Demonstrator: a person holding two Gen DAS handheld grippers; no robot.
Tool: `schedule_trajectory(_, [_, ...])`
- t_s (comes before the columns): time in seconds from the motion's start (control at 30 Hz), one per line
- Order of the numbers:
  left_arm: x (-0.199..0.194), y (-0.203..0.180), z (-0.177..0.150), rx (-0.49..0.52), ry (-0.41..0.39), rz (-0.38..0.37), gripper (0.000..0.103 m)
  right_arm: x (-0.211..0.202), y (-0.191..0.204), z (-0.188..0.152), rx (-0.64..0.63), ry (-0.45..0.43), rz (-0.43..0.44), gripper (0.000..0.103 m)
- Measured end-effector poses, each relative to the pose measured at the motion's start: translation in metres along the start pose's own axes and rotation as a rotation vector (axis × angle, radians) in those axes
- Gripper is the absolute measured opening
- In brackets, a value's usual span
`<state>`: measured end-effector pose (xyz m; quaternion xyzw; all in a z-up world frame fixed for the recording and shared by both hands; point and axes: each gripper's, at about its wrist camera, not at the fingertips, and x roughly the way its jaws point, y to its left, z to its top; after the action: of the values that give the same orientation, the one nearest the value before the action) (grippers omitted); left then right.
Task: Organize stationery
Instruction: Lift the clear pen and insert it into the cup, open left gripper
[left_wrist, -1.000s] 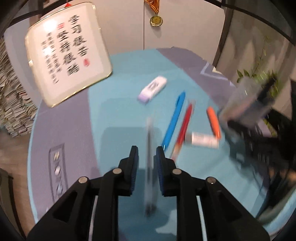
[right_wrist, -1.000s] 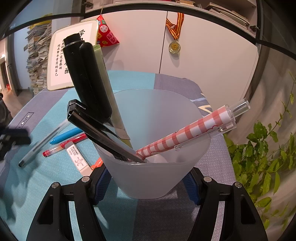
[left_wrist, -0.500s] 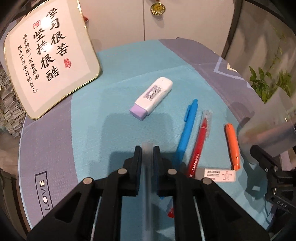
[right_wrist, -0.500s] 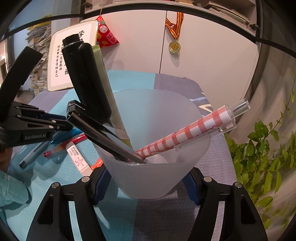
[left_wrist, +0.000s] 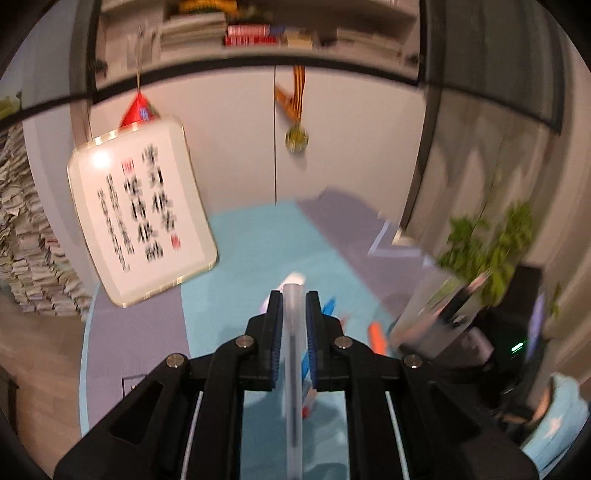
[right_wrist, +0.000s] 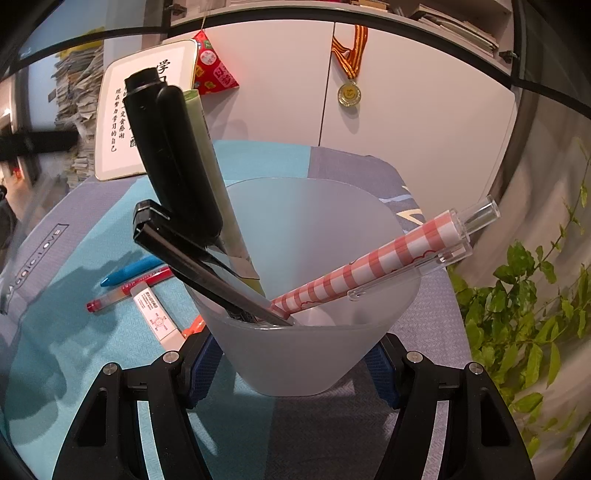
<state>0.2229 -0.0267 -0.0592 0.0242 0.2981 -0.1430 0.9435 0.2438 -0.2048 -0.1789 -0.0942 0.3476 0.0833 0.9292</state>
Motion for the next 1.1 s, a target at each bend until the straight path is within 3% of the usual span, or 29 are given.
schedule_trajectory(0.2, [-0.007,-0.016,0.007,-0.017,-0.041,-0.025,0.010,-0.001,0.001,0.000,-0.010,-0.002,-0.008,0.070])
schedule_trajectory(0.3, [-0.009,-0.026,0.018,-0.036,-0.060,-0.072,0.010,-0.001,0.001,0.000,-0.010,-0.002,-0.008,0.070])
schedule_trajectory(0.53, [-0.026,-0.055,0.055,-0.059,-0.238,-0.173,0.010,-0.001,0.001,0.000,-0.008,-0.002,-0.005,0.070])
schedule_trajectory(0.67, [-0.019,-0.067,0.067,-0.076,-0.353,-0.146,0.010,-0.001,0.001,0.000,-0.007,-0.002,0.004,0.070])
schedule_trajectory(0.93, [0.011,-0.066,0.081,-0.188,-0.377,-0.121,0.010,-0.002,0.002,0.000,-0.016,-0.003,0.014,0.070])
schedule_trajectory(1.1, [0.028,-0.066,0.089,-0.240,-0.335,-0.226,0.010,-0.001,0.001,0.001,-0.011,-0.001,0.019,0.070])
